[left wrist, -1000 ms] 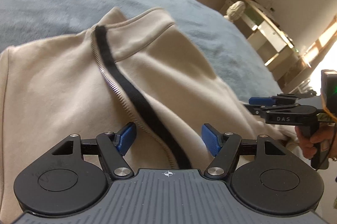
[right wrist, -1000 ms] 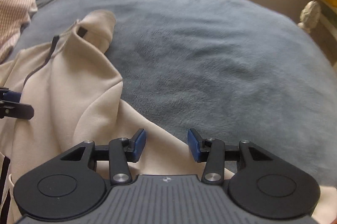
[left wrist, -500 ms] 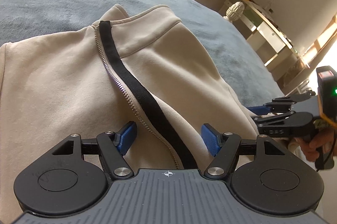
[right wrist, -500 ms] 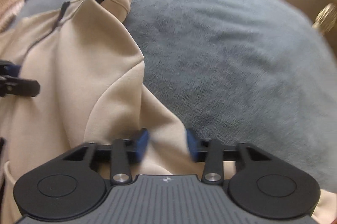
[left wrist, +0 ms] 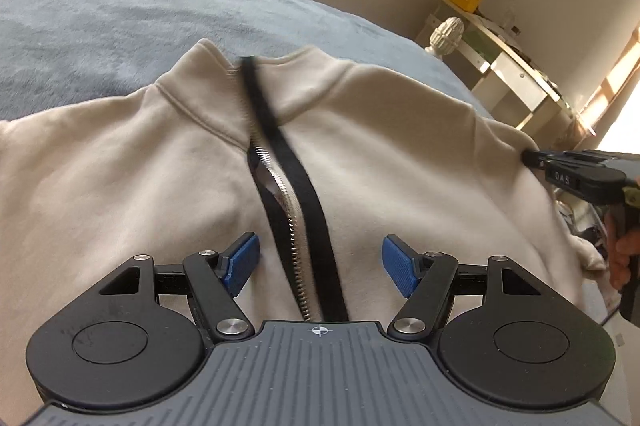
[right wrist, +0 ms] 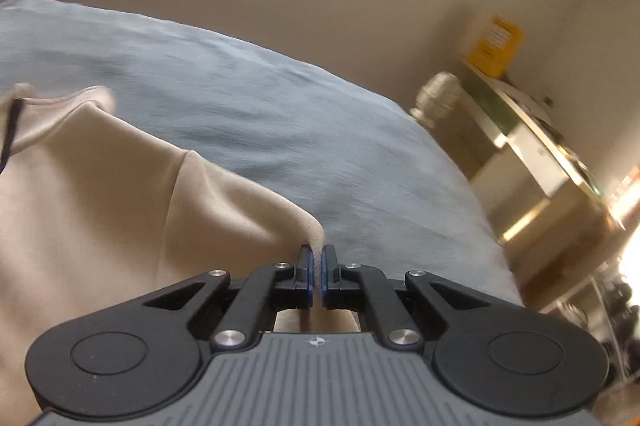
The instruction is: Fold clothes
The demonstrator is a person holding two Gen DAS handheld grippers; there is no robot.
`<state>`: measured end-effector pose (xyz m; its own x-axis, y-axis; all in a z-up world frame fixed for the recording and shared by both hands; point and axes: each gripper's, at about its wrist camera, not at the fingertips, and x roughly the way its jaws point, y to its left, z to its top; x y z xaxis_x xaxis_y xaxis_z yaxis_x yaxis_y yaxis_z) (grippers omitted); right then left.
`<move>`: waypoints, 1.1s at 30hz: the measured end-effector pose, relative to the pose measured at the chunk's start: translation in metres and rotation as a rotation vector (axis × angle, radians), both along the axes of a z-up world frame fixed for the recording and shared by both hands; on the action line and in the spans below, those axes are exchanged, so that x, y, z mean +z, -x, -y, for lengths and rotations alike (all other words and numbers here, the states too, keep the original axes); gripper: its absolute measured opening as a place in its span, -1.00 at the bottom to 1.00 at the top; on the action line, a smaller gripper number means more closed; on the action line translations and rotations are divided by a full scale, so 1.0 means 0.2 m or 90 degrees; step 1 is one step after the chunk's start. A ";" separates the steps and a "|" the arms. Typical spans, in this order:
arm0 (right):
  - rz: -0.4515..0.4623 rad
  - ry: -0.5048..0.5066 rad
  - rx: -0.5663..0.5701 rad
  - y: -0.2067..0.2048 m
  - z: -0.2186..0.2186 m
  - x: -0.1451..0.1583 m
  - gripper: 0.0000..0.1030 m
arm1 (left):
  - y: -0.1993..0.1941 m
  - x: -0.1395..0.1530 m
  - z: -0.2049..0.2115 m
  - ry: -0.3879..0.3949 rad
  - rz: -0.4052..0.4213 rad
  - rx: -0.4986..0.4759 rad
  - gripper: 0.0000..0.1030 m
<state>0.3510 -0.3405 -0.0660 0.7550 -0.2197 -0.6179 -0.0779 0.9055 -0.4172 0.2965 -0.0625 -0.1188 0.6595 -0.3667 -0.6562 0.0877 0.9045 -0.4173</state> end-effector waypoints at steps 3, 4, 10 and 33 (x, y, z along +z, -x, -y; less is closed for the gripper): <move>-0.023 -0.018 -0.043 -0.10 0.06 -0.10 -0.94 | -0.02 -0.01 0.01 -0.004 -0.001 0.006 0.34; -0.035 -0.025 -0.054 -0.14 0.07 -0.15 -0.93 | -0.02 -0.01 0.01 -0.006 -0.001 0.006 0.34; -0.064 -0.046 -0.103 -0.21 0.13 -0.30 -0.50 | -0.01 -0.03 0.01 -0.013 0.005 0.001 0.34; -0.198 -0.353 0.023 -0.35 -0.53 -0.25 -0.71 | 0.17 0.06 -0.20 0.030 0.015 -0.016 0.35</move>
